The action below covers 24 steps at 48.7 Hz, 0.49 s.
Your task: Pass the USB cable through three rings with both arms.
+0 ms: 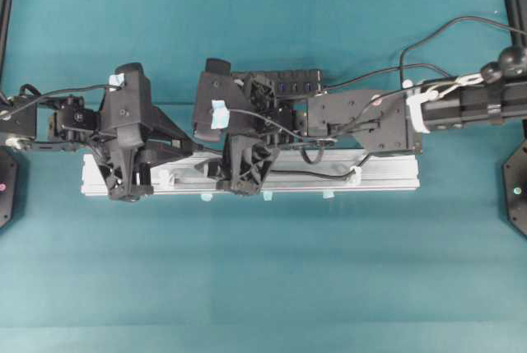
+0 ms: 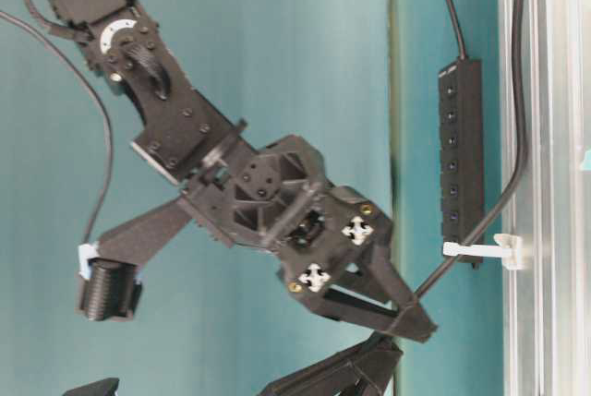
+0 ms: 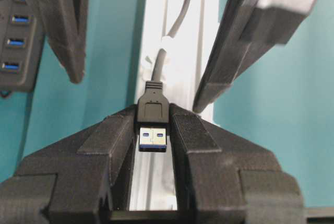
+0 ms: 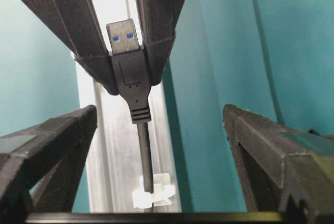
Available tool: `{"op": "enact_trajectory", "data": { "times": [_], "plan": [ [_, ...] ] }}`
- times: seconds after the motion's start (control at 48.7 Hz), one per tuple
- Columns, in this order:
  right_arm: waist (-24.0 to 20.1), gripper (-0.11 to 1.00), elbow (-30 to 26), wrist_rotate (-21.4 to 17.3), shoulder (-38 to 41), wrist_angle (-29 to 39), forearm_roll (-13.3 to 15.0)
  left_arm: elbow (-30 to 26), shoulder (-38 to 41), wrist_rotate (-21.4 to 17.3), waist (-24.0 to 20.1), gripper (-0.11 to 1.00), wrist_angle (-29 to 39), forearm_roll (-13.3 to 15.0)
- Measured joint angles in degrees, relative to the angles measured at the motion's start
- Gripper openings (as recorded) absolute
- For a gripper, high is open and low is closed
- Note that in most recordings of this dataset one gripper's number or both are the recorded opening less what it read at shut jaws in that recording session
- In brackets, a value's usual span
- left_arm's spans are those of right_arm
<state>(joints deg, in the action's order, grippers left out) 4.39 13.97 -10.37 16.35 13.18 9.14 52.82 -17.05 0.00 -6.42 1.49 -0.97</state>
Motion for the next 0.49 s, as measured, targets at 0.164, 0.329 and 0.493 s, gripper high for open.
{"op": "enact_trajectory", "data": {
  "times": [0.164, 0.329, 0.493],
  "plan": [
    [-0.09, 0.19, -0.18, 0.0, 0.26, -1.23, 0.09, 0.0, 0.0, 0.0, 0.0, 0.23, 0.0, 0.0],
    [-0.44, -0.05, -0.18, 0.09, 0.26, -2.2, 0.09, 0.0, 0.0, 0.09, -0.35, 0.23, 0.0, 0.0],
    [-0.62, -0.07, -0.18, 0.09, 0.26, -2.29, 0.0, 0.26, 0.09, 0.44, -0.18, 0.23, 0.0, 0.0]
  ]
}}
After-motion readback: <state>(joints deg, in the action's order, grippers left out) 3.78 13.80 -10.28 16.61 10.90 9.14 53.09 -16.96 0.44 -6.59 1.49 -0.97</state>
